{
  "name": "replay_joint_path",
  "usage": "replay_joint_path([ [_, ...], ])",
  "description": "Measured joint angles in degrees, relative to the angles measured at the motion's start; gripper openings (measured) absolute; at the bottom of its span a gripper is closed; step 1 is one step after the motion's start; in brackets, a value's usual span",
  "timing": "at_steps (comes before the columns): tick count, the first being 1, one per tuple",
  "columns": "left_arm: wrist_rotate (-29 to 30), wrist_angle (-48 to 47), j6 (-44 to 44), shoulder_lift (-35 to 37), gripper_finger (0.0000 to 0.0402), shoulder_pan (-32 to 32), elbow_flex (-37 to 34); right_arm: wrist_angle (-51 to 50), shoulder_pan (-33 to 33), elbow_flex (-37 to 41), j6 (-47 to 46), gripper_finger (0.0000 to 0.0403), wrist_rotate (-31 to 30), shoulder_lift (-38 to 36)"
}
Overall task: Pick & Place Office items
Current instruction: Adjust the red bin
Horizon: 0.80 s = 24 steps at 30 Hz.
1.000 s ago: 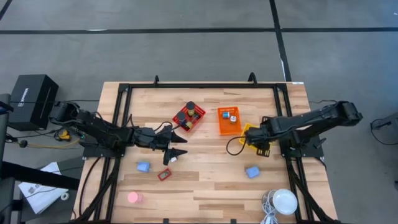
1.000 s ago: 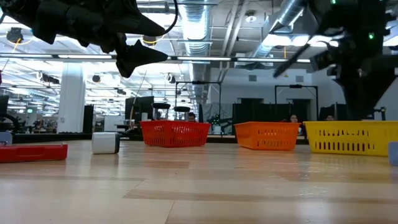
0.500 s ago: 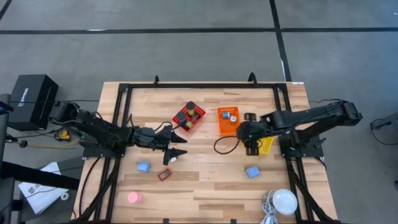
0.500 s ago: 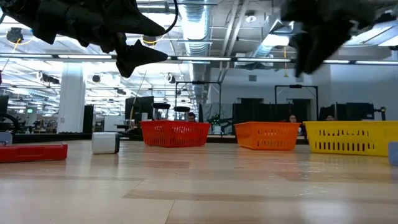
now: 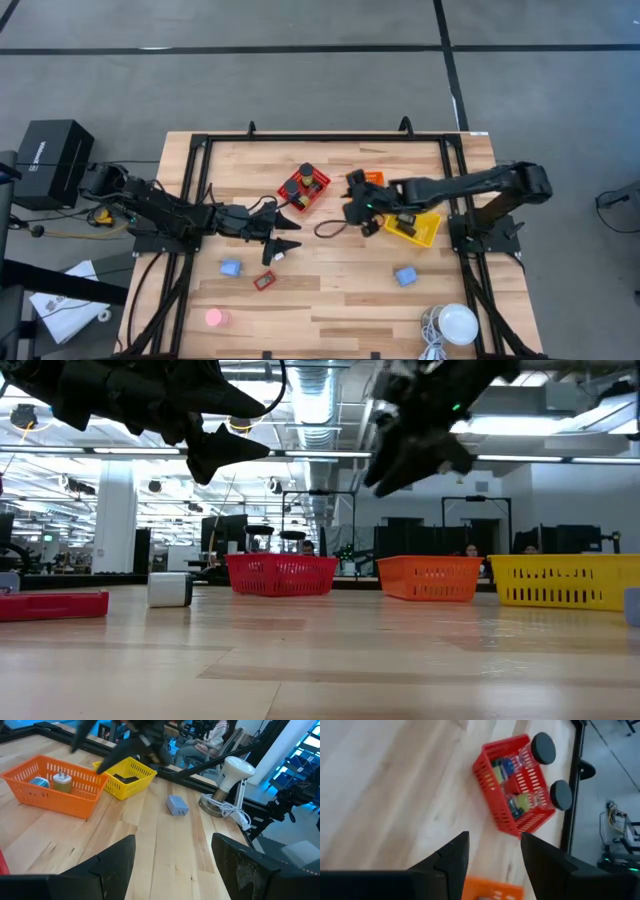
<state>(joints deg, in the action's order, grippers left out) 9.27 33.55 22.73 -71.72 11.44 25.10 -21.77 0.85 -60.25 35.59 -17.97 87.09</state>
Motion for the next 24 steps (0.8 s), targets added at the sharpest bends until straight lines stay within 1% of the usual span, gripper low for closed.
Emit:
replay_joint_path([
  [5, 0.28, 0.79, -4.49, 1.67, 0.0259, -0.02, 0.03, -0.60, -3.73, -7.32, 2.19, 0.0158, 0.11, 8.27],
  [8, 1.45, 0.24, -8.04, 4.21, 0.0259, -0.26, -0.02, -0.38, -5.31, -12.32, 4.25, 0.0156, 0.10, 13.31],
  [11, 1.89, -1.19, -11.84, 7.88, 0.0259, -0.23, 0.00, -0.41, -5.94, -16.71, 6.01, 0.0152, 1.13, 17.90],
  [16, 1.87, -3.86, -15.41, 15.38, 0.0259, -0.04, -0.36, -0.26, -5.80, -22.94, 12.72, 0.0143, 3.18, 24.49],
  [20, 1.87, -4.27, -17.87, 20.33, 0.0259, -0.04, -2.22, -2.50, -6.01, -28.23, 14.44, 0.0136, 3.42, 28.80],
  [24, 1.87, -4.41, -17.83, 23.10, 0.0259, -0.04, -4.66, -8.21, -6.79, -33.01, 14.45, 0.0133, 4.98, 32.09],
])
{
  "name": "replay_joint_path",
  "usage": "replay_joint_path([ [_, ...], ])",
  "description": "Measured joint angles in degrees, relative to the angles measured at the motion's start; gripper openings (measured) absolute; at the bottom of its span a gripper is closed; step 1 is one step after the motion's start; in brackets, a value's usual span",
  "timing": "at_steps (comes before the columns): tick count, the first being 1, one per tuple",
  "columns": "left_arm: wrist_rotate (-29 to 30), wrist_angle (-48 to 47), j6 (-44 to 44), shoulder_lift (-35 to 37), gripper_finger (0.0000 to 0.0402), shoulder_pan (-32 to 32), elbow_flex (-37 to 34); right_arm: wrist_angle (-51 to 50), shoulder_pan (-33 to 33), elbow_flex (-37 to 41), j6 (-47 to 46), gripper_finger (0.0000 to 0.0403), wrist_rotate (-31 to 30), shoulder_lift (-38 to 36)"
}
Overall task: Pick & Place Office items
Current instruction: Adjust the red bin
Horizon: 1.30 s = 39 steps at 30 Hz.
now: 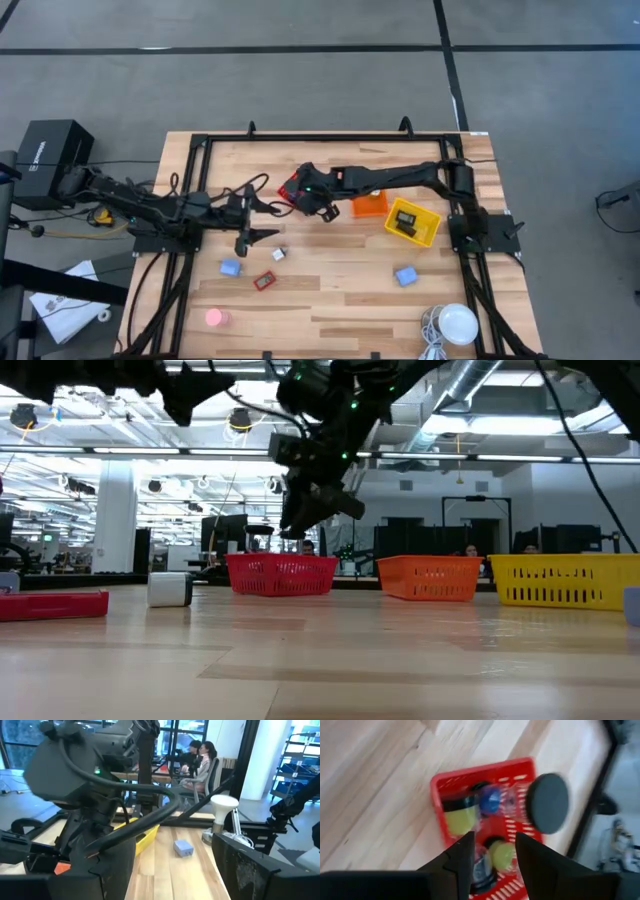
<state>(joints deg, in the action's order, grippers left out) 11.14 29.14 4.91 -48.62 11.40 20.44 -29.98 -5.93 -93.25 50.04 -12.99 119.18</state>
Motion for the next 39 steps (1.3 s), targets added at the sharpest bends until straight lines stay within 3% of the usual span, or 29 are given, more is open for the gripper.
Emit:
replay_joint_path([
  [7, 0.00, 0.11, 0.00, 0.64, 0.0259, -0.22, -2.38, -3.46, -1.51, -2.21, 0.62, 0.0133, 2.76, 2.10],
  [14, 0.00, 0.88, 0.00, 0.64, 0.0259, -0.22, -2.38, -3.13, -3.27, -2.21, 2.57, 0.0128, 9.47, 2.05],
  [25, -0.02, 1.43, 0.00, 0.64, 0.0259, -0.22, -2.35, -1.14, -5.57, -2.21, 2.73, 0.0127, 14.43, 2.05],
  [39, -0.02, 1.86, 0.02, 0.64, 0.0259, -0.22, -2.35, -5.89, -5.18, -1.68, 0.28, 0.0127, 15.17, 2.03],
])
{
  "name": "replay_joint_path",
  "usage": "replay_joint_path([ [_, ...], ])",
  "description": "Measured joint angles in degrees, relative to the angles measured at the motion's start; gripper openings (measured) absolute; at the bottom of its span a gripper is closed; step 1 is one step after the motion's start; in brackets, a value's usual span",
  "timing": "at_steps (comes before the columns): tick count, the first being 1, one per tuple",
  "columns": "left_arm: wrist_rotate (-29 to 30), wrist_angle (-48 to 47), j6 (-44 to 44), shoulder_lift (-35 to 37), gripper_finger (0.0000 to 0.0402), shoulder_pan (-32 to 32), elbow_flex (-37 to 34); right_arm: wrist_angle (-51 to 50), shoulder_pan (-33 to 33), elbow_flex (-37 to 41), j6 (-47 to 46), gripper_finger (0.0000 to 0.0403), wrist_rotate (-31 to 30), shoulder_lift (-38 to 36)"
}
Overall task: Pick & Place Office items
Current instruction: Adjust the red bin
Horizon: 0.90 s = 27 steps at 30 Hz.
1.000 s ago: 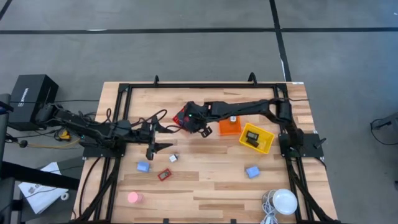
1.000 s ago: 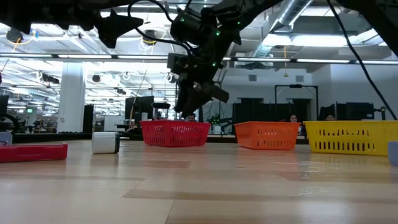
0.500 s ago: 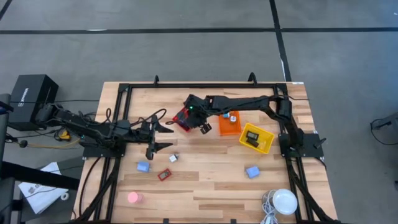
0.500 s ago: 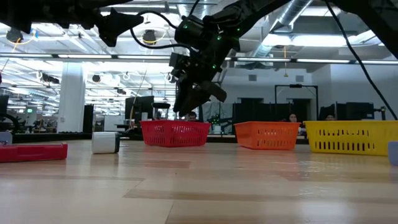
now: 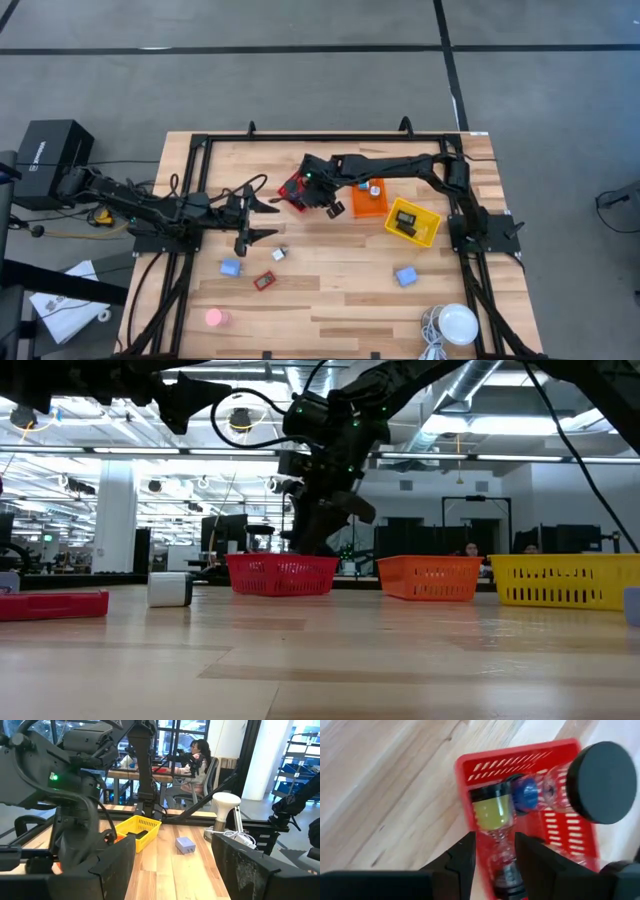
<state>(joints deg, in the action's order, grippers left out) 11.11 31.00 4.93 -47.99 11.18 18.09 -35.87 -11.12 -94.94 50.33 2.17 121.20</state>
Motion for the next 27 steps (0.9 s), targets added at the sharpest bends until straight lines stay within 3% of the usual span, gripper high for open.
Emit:
replay_joint_path([
  [7, -0.33, -0.04, 0.02, 0.00, 0.0259, 0.00, 0.00, -3.50, 1.62, 0.03, 1.09, 0.0119, 0.13, -0.02],
  [27, 0.00, 0.13, 0.36, 0.00, 0.0259, 0.00, 0.02, -1.46, -0.46, 0.13, 0.90, 0.0117, 1.04, 3.25],
])
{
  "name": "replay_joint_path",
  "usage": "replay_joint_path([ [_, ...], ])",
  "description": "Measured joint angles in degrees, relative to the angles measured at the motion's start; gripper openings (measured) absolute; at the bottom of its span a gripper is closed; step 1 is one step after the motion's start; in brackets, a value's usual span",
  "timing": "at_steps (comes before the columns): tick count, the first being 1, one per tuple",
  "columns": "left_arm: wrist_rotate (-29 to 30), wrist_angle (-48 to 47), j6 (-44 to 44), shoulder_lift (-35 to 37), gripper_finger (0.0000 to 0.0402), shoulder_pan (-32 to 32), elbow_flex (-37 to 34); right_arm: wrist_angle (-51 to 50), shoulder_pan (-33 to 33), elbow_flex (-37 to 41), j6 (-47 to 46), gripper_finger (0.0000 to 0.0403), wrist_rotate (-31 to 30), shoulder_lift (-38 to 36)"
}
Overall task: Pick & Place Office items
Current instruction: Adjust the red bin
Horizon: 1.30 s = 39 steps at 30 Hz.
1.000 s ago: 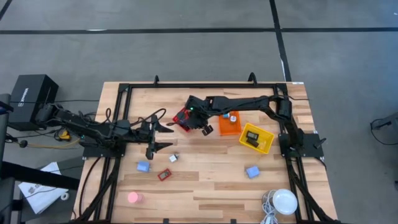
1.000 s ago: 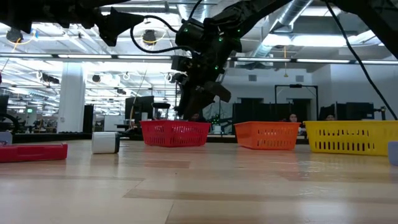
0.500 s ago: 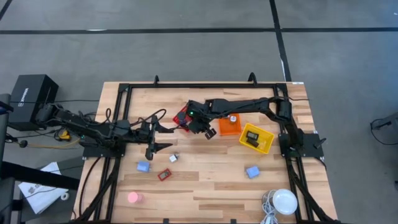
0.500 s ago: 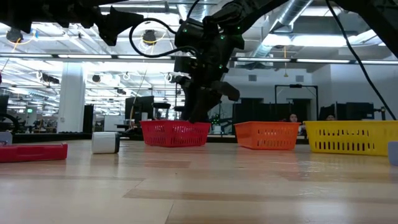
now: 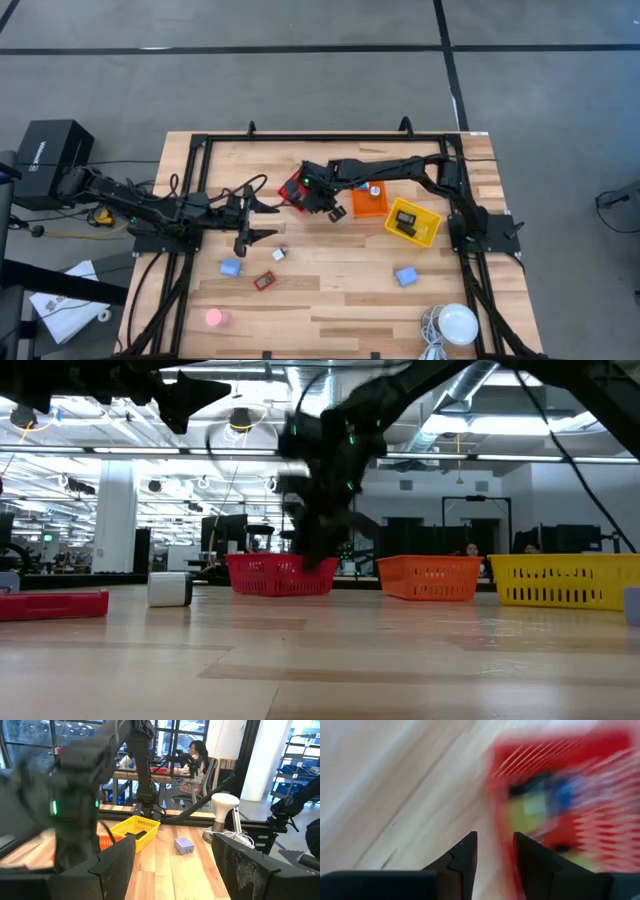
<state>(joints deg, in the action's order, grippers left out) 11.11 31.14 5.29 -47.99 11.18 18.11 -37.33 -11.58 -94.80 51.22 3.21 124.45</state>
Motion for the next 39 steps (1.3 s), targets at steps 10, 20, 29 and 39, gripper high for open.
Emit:
replay_joint_path([
  [10, -0.01, 0.22, 0.08, 0.00, 0.0259, 0.00, 0.00, 1.48, 0.63, -0.18, 1.58, 0.0077, -0.06, 0.30],
  [20, -0.02, 0.26, 0.08, 0.00, 0.0259, 0.00, 0.00, 0.50, 0.68, -0.18, 1.29, 0.0013, -0.21, 0.41],
  [29, -0.02, 0.24, 0.08, 0.00, 0.0259, 0.00, 0.00, -4.92, 2.41, -0.24, -2.67, 0.0011, -0.25, 0.03],
  [39, -0.02, 0.24, 0.08, 0.00, 0.0259, 0.00, 0.02, -10.53, 6.14, -1.11, -5.13, 0.0005, -0.23, -0.11],
])
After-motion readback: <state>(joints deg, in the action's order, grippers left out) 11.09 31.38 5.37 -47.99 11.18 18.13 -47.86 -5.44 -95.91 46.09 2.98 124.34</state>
